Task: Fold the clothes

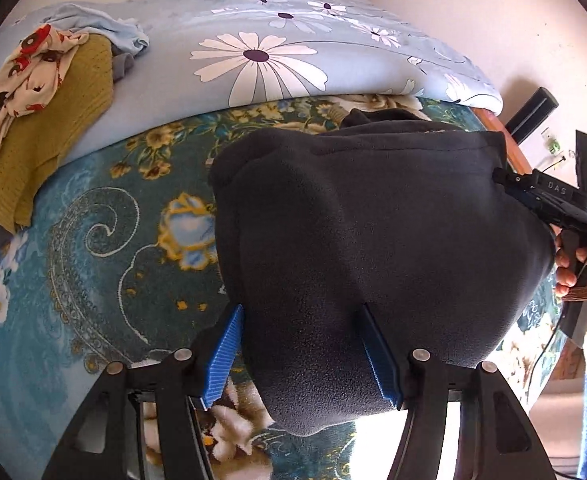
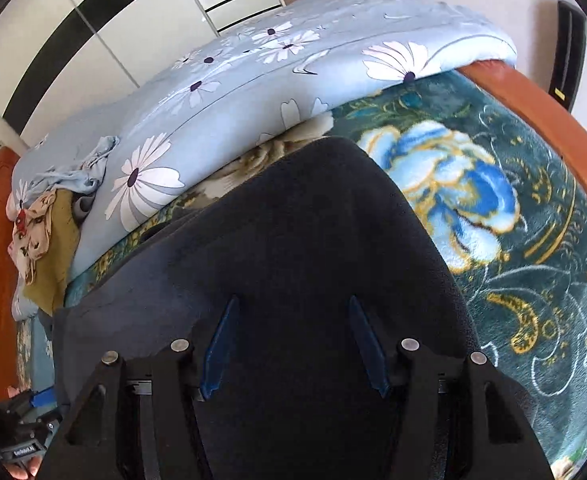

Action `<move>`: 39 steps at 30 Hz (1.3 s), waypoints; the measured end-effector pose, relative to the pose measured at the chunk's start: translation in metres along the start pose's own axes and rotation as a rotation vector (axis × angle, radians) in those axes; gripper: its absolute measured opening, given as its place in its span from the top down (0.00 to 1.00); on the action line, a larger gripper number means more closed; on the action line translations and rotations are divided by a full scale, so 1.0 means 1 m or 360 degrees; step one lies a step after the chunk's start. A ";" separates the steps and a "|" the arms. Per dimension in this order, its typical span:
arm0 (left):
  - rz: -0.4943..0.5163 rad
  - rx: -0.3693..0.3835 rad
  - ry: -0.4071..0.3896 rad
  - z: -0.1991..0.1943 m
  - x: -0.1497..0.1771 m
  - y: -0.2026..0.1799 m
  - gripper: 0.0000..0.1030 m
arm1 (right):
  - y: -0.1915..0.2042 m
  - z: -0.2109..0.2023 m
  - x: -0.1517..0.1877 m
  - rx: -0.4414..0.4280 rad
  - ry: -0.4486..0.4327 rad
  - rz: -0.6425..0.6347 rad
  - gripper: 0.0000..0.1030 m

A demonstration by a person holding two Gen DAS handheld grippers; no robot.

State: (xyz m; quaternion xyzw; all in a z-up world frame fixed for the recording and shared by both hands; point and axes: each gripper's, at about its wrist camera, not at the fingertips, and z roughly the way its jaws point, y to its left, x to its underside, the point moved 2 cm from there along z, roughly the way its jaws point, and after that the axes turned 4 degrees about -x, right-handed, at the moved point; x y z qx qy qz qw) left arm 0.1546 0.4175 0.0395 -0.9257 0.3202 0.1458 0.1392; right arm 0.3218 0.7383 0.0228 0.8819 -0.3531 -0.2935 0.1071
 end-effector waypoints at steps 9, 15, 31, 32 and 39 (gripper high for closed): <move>-0.0261 0.0133 -0.0135 -0.038 0.018 0.040 0.39 | -0.002 -0.007 0.002 0.0011 -0.0056 0.0061 0.43; -0.0414 0.0107 -0.0172 -0.038 0.055 0.082 0.24 | 0.019 -0.043 0.027 0.0086 -0.0261 0.0052 0.43; -0.0166 0.0075 -0.0183 -0.020 0.102 0.074 0.10 | 0.072 -0.099 0.121 0.0518 -0.0379 0.0189 0.41; -0.0170 0.0088 -0.0187 -0.021 0.104 0.074 0.09 | 0.074 -0.096 0.128 0.0557 -0.0344 0.0166 0.38; -0.0129 0.0097 -0.0221 -0.028 0.105 0.069 0.07 | 0.097 -0.049 0.168 0.0621 -0.0029 0.0062 0.37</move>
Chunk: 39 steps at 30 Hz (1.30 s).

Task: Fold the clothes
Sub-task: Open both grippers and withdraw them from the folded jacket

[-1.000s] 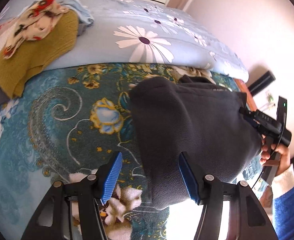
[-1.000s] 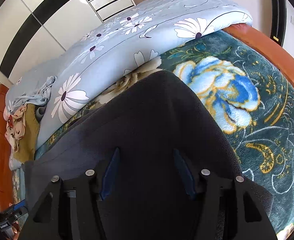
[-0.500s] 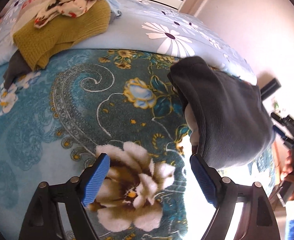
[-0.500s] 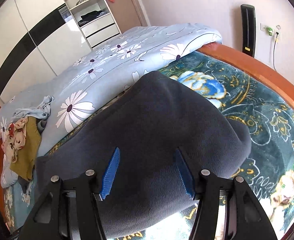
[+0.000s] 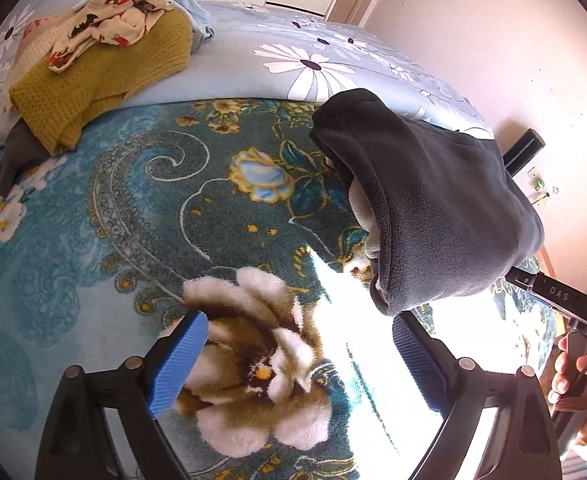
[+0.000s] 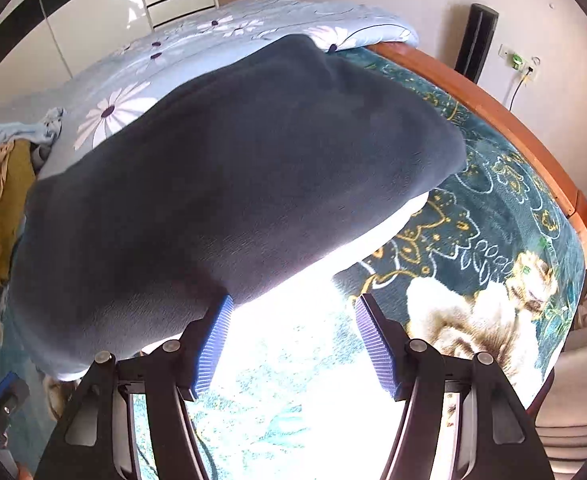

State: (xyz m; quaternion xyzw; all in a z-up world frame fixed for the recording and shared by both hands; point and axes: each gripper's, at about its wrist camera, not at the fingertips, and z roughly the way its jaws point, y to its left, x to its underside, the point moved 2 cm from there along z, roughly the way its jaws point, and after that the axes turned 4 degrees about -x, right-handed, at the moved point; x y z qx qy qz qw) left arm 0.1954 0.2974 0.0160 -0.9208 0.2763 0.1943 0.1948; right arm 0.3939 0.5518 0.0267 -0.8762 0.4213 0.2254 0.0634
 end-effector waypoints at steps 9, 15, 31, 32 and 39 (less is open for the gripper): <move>0.0025 0.0022 -0.0038 -0.008 -0.002 -0.005 0.07 | 0.046 0.014 0.039 -0.0043 0.0169 -0.0207 0.33; 0.0021 0.0026 -0.0045 -0.008 -0.004 -0.008 0.07 | 0.057 0.015 0.048 -0.0070 0.0187 -0.0190 0.19; 0.0129 0.0068 -0.0070 -0.013 -0.003 -0.026 0.00 | 0.063 0.003 0.060 0.0018 0.0146 -0.0263 0.19; 0.0125 0.0064 -0.0068 -0.013 -0.003 -0.026 0.00 | 0.064 0.002 0.060 0.0020 0.0139 -0.0268 0.19; 0.0081 0.0039 -0.0052 -0.011 -0.002 -0.022 0.00 | 0.070 -0.005 0.063 0.0010 0.0140 -0.0290 0.19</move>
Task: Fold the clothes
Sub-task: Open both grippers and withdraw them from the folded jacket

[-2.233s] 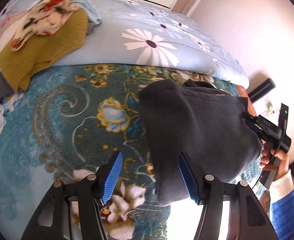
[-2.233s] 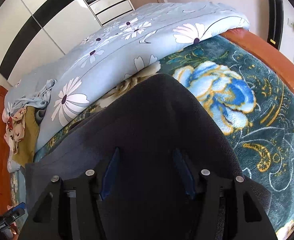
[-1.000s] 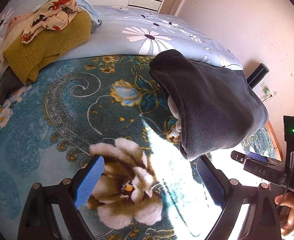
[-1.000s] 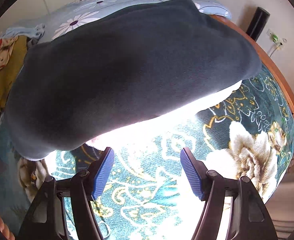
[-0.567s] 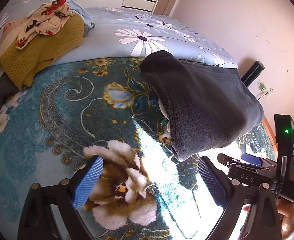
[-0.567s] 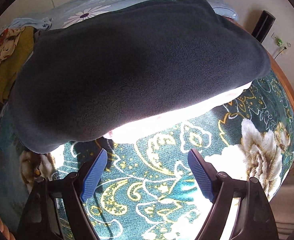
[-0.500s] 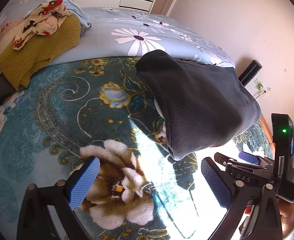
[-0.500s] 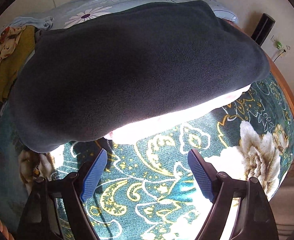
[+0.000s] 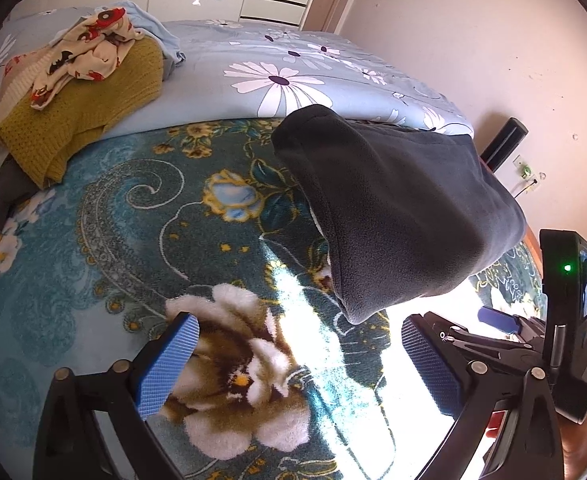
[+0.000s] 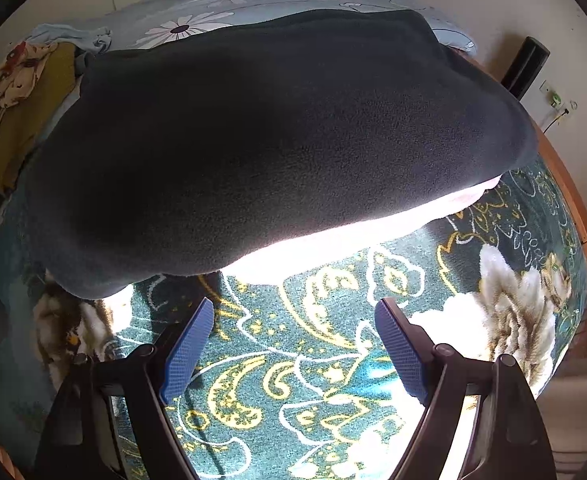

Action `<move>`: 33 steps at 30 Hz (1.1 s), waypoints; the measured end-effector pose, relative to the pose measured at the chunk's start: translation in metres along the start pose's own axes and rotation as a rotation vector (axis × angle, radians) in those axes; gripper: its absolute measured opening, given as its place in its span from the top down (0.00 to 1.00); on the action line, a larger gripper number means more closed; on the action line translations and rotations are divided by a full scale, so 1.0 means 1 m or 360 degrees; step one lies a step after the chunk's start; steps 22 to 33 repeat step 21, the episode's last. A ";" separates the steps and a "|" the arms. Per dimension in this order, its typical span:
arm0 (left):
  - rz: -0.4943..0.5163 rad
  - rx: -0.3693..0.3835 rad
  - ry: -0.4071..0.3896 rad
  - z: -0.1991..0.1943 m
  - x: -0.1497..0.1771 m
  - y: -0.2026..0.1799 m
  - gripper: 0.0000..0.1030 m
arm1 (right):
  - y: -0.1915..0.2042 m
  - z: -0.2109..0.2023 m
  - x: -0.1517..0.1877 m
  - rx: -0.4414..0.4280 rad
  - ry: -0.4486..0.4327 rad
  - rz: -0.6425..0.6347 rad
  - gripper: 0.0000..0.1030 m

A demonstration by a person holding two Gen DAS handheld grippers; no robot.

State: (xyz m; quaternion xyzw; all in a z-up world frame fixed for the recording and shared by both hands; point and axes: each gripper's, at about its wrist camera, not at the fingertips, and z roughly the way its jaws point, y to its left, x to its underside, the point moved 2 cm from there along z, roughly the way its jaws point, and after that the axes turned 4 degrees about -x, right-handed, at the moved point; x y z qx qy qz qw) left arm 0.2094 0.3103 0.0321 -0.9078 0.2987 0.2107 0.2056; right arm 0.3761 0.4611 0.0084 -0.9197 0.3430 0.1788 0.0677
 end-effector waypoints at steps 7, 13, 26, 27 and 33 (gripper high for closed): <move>-0.0044 -0.0026 0.0016 0.001 0.001 0.003 0.00 | 0.001 -0.004 0.004 0.0011 0.0018 -0.0005 0.19; -0.0027 -0.0009 0.0032 0.002 0.002 -0.001 0.00 | -0.002 -0.012 0.004 0.0028 0.0007 0.0003 0.19; -0.0022 0.0032 0.0047 0.000 0.003 0.001 0.00 | -0.003 -0.020 0.008 0.0034 0.0017 0.0006 0.19; -0.0022 0.0032 0.0047 0.000 0.003 0.001 0.00 | -0.003 -0.020 0.008 0.0034 0.0017 0.0006 0.19; -0.0022 0.0032 0.0047 0.000 0.003 0.001 0.00 | -0.003 -0.020 0.008 0.0034 0.0017 0.0006 0.19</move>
